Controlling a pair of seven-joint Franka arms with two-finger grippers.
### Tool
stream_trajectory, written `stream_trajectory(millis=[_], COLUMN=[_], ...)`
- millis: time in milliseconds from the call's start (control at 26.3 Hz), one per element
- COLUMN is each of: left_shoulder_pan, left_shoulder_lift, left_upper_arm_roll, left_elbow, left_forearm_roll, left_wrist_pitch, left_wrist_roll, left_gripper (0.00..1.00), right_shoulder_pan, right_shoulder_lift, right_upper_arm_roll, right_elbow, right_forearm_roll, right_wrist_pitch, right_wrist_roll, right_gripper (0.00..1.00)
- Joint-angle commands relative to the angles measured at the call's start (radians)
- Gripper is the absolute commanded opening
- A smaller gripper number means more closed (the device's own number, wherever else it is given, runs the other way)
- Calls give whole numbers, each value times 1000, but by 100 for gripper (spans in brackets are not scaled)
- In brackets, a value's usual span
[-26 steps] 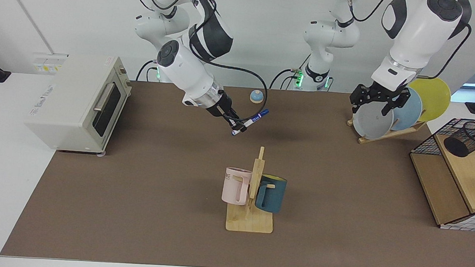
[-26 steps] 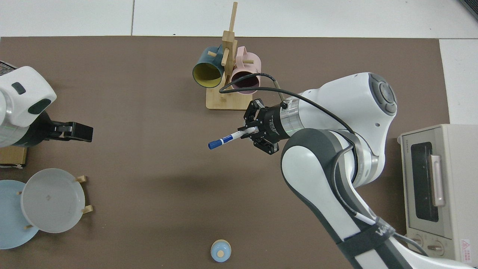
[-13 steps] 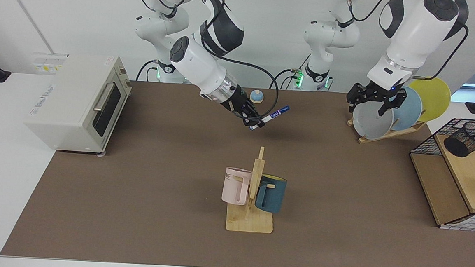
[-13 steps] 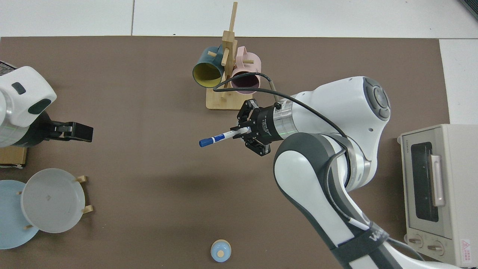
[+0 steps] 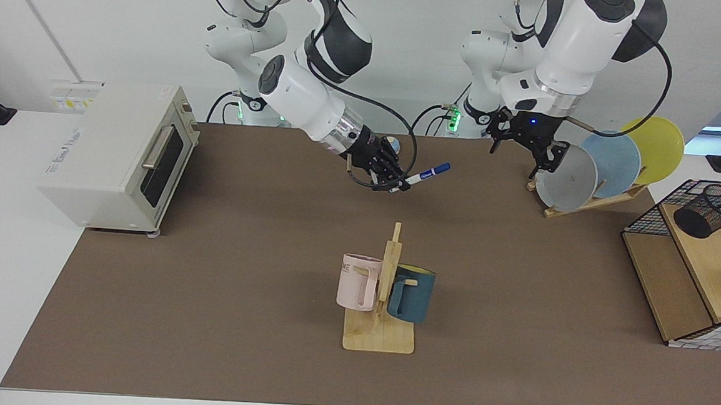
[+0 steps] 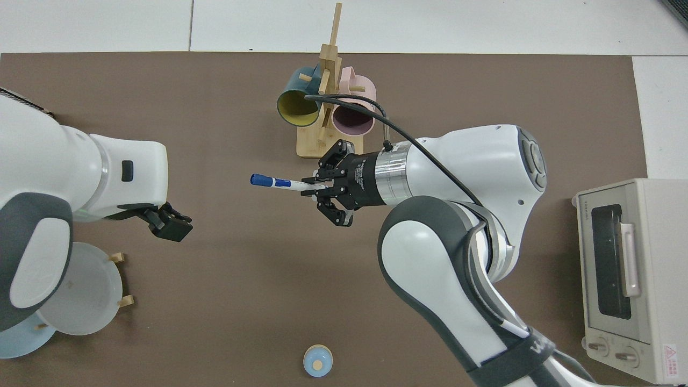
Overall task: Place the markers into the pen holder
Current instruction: 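Hold the marker still with the right gripper while the left gripper approaches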
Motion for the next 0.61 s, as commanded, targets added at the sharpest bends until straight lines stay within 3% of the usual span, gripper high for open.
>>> stream_trajectory(millis=[0, 190, 418, 570], left_shoulder_pan=[-59, -93, -94, -100], left_shoulder_lift=[-24, -19, 10, 17], left_upper_arm_roll=[6, 0, -3, -17], left_elbow=[-28, -25, -23, -22], left_forearm_roll=[-11, -4, -9, -7], left_wrist_pitch=[34, 120, 217, 240], left_wrist_roll=[172, 304, 606, 671], left_gripper=[100, 100, 100, 100], right_shoulder_pan=[23, 25, 29, 37], right_shoulder_lift=[12, 12, 12, 12], right_upper_arm_roll=[-5, -5, -5, -5], right_elbow=[11, 11, 11, 11], right_forearm_roll=[27, 28, 27, 28], right_wrist_pitch=[46, 61, 63, 64], right_wrist_roll=[39, 39, 39, 39], right_gripper=[0, 0, 0, 0])
